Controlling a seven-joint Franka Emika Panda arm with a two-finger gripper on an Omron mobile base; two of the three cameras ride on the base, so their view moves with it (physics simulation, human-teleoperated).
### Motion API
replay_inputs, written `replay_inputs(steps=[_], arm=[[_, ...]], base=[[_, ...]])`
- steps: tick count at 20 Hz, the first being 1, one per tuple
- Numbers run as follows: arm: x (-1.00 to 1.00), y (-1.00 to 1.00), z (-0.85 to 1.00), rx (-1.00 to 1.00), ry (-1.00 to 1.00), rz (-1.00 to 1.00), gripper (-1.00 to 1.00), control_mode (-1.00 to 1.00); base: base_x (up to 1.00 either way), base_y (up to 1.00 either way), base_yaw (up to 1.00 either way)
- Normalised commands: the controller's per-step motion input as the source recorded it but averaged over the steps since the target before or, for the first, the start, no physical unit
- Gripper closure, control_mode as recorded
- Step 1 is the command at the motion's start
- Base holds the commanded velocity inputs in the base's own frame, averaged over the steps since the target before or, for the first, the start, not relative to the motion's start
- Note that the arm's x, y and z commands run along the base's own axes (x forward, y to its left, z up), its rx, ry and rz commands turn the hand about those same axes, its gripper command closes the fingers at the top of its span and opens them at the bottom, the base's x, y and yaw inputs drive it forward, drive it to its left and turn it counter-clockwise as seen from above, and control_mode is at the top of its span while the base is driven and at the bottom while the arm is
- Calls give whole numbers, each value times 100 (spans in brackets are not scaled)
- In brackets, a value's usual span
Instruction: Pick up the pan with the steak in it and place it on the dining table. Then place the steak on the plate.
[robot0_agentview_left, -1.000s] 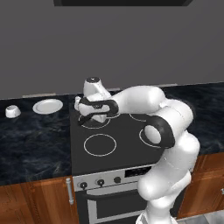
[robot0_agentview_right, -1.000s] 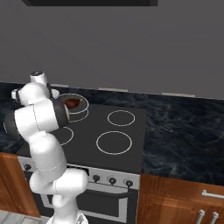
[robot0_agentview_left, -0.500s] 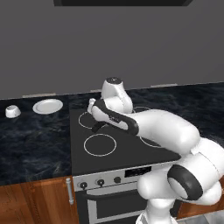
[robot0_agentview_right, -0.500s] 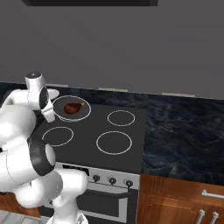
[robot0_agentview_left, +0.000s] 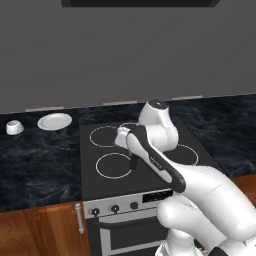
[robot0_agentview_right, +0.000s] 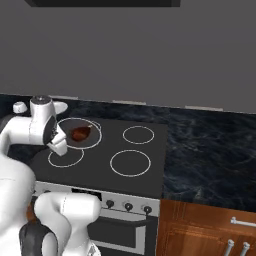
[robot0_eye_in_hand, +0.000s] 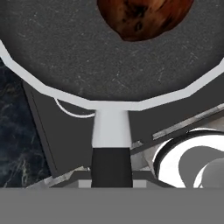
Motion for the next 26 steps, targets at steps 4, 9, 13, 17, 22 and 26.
replay_inputs(steps=[4, 9, 13, 17, 22, 26], arm=[[-58, -23, 0, 1, 0, 32, 100, -100], [-44, -13, 1, 0, -9, 28, 100, -100], [0, 0, 1, 0, -2, 0, 100, -100], [-28, 3, -1, -7, -18, 1, 100, -100], [-46, 4, 0, -9, -29, 3, 100, -100], [0, 0, 0, 0, 0, 0, 100, 100]], base=[[0, 0, 0], [0, 0, 0], [0, 0, 0], [0, 0, 0], [0, 0, 0], [-9, 0, 0]])
